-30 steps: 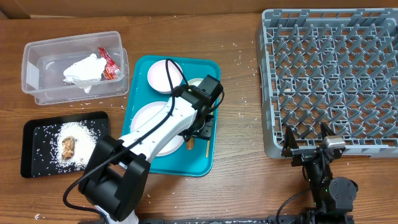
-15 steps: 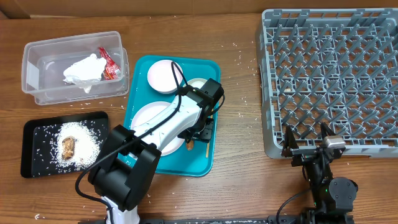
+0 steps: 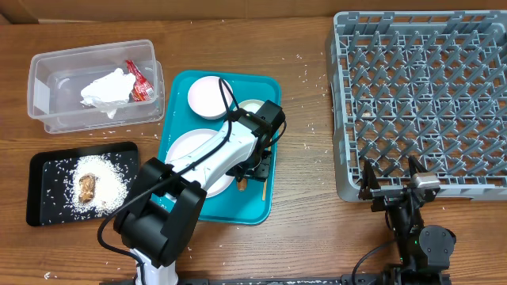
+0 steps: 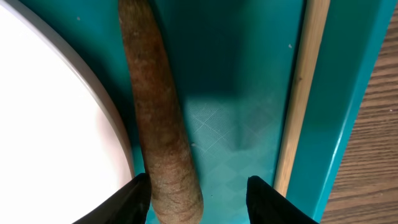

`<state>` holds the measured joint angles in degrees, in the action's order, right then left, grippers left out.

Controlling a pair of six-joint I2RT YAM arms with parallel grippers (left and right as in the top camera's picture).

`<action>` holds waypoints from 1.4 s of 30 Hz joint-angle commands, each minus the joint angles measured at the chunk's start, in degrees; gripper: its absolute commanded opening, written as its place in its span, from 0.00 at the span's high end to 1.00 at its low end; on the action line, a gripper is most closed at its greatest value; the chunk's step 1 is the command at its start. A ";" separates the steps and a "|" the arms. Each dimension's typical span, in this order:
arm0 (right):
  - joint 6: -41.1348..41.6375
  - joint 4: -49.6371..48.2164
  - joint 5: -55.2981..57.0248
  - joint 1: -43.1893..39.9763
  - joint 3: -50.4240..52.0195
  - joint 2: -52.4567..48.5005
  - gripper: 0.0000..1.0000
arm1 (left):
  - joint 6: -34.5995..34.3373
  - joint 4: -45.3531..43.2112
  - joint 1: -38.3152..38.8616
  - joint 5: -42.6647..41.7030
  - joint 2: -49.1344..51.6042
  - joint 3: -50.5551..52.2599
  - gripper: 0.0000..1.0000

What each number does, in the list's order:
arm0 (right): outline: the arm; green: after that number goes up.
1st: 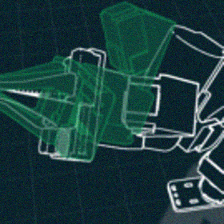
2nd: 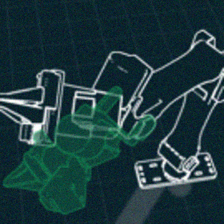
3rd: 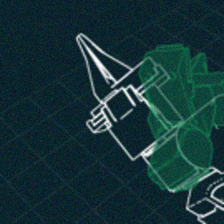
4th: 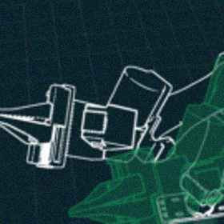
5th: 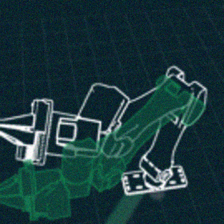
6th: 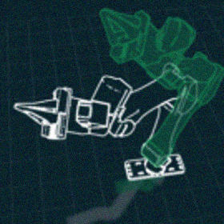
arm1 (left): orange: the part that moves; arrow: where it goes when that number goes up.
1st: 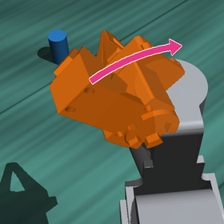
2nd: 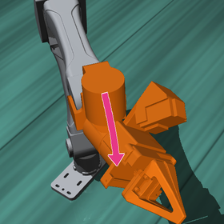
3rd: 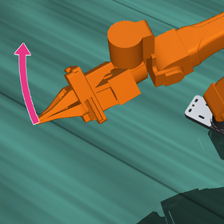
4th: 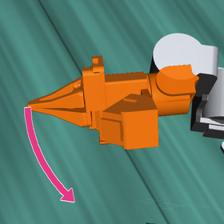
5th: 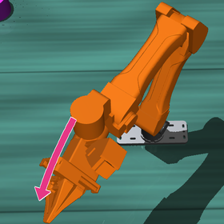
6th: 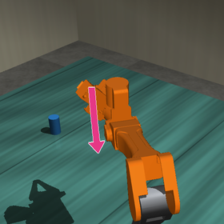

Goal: Sort waste into correct bins and load items into the dishwasher
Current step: 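Close the left gripper on the brown stick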

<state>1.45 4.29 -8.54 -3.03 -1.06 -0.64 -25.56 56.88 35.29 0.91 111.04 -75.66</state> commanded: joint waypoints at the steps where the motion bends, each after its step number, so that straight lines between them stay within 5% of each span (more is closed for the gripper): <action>1: -0.20 -0.26 0.52 -0.31 0.59 0.04 0.00 | -0.63 -0.35 0.55 -0.50 1.07 0.57 0.49; 23: -0.20 -0.26 0.52 -0.31 0.59 0.04 0.00 | -0.61 -2.93 0.85 -3.65 1.14 2.54 0.59; 42: -0.17 -0.26 0.52 -0.33 0.59 0.04 0.00 | -5.03 -7.34 0.74 0.98 1.16 2.56 0.51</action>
<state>1.48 4.29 -8.54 -3.03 -1.06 -0.64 -29.06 49.91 35.70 0.95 111.46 -73.47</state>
